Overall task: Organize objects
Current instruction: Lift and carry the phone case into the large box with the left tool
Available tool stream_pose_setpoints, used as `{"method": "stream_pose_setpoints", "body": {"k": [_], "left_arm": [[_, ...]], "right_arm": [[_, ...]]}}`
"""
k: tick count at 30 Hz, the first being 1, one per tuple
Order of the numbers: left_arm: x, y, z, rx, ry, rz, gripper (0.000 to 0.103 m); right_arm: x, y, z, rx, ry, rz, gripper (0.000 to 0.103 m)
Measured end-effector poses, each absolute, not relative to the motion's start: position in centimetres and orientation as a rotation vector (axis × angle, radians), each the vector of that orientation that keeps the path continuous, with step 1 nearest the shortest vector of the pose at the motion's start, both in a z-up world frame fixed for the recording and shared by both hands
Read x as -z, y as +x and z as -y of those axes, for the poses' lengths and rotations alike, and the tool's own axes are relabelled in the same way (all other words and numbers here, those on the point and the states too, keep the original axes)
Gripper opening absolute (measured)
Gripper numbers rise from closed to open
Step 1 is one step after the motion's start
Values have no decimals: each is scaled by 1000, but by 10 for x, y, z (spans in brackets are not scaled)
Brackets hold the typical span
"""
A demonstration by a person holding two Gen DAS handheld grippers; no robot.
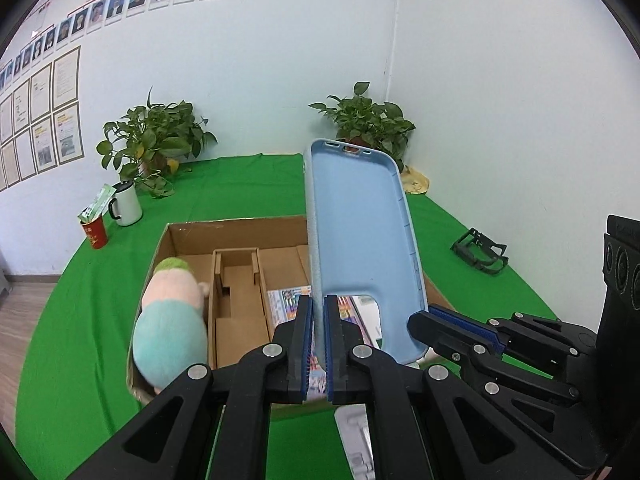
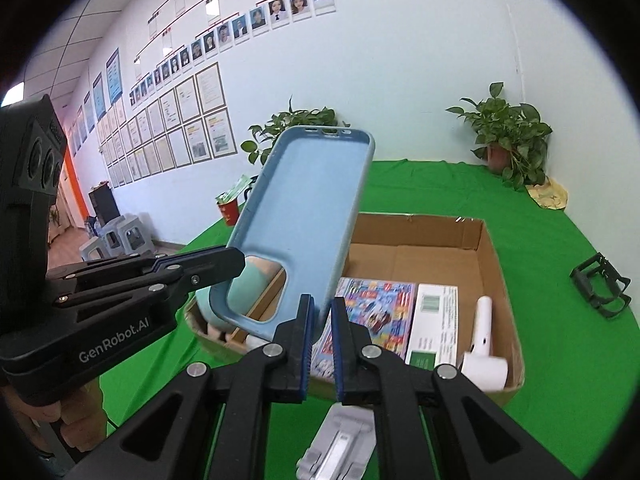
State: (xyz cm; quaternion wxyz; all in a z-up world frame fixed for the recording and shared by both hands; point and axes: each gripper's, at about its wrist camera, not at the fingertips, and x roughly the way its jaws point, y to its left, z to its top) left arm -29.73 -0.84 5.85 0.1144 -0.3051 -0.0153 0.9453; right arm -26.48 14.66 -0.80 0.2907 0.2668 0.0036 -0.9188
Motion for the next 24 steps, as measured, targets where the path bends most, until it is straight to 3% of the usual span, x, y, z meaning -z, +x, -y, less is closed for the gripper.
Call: {"method": "stream_pose_setpoints", "body": {"k": [10,24], "left_arm": [[-41,-396,7,-2715,-1037,79,3],[83,-475,21,-2535,-1450,99,2]], "right_arm": [[4,-330,-136,2438,779,-32,7],[100,-394,-126,2249,1193,67,8]]}}
